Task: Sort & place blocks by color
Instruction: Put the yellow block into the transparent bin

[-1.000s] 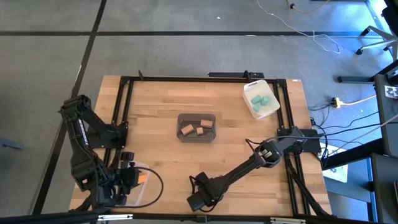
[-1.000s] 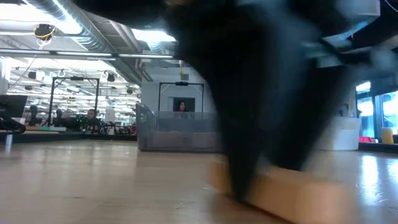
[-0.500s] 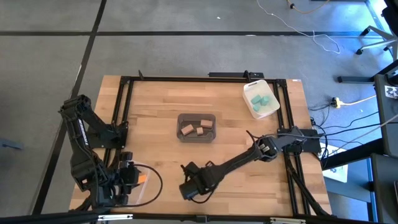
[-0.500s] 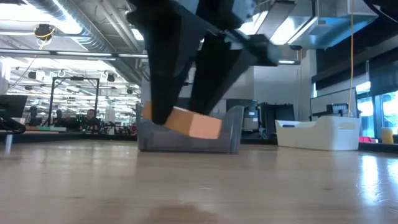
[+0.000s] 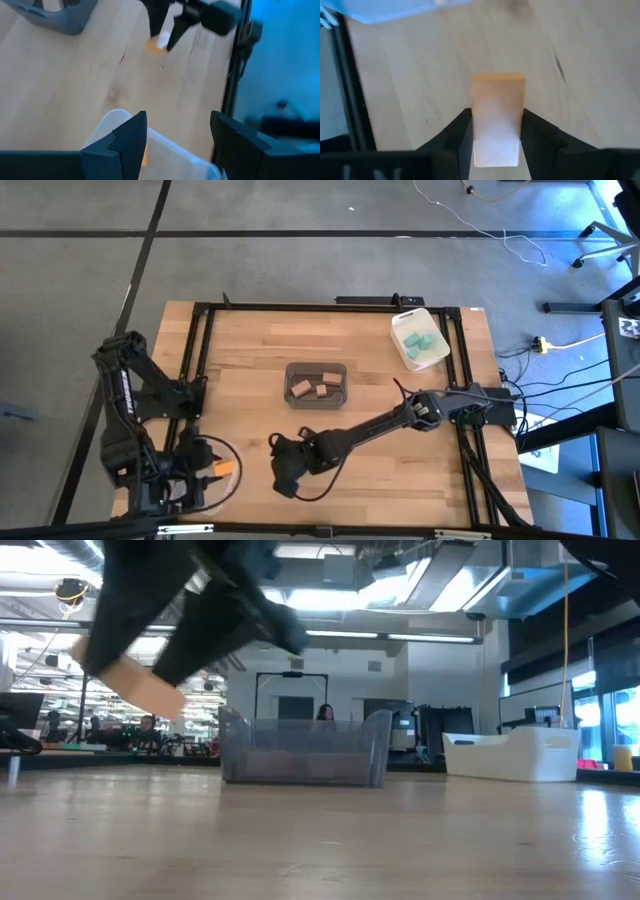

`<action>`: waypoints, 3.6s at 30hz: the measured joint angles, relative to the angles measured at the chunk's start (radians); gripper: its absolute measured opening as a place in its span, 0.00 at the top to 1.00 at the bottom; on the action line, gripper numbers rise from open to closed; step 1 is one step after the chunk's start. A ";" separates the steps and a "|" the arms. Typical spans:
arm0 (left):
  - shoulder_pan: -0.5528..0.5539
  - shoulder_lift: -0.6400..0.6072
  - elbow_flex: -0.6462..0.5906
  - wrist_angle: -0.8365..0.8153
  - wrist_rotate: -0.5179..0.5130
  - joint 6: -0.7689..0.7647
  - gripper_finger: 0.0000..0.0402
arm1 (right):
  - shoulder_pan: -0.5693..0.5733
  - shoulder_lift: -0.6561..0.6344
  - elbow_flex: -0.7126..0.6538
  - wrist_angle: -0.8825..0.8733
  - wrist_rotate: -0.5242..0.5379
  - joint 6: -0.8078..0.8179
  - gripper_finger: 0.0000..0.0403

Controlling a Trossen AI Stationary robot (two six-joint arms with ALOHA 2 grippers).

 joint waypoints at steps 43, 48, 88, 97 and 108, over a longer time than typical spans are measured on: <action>-0.196 -0.024 0.000 -0.002 -0.288 -0.465 0.48 | -0.110 0.126 0.001 1.021 -0.045 -0.622 0.68; -0.196 -0.024 0.000 -0.002 -0.288 -0.465 0.48 | -0.110 0.164 0.001 1.060 -0.061 -0.624 0.68; -0.196 -0.024 0.000 -0.003 -0.259 -0.456 0.48 | -0.130 0.240 0.000 1.026 -0.115 -0.528 0.61; -0.196 -0.024 0.000 -0.003 -0.259 -0.456 0.48 | -0.135 0.239 0.000 1.025 -0.138 -0.566 0.61; -0.196 -0.024 0.000 -0.003 -0.259 -0.456 0.48 | -0.143 0.239 0.000 1.026 -0.139 -0.504 0.62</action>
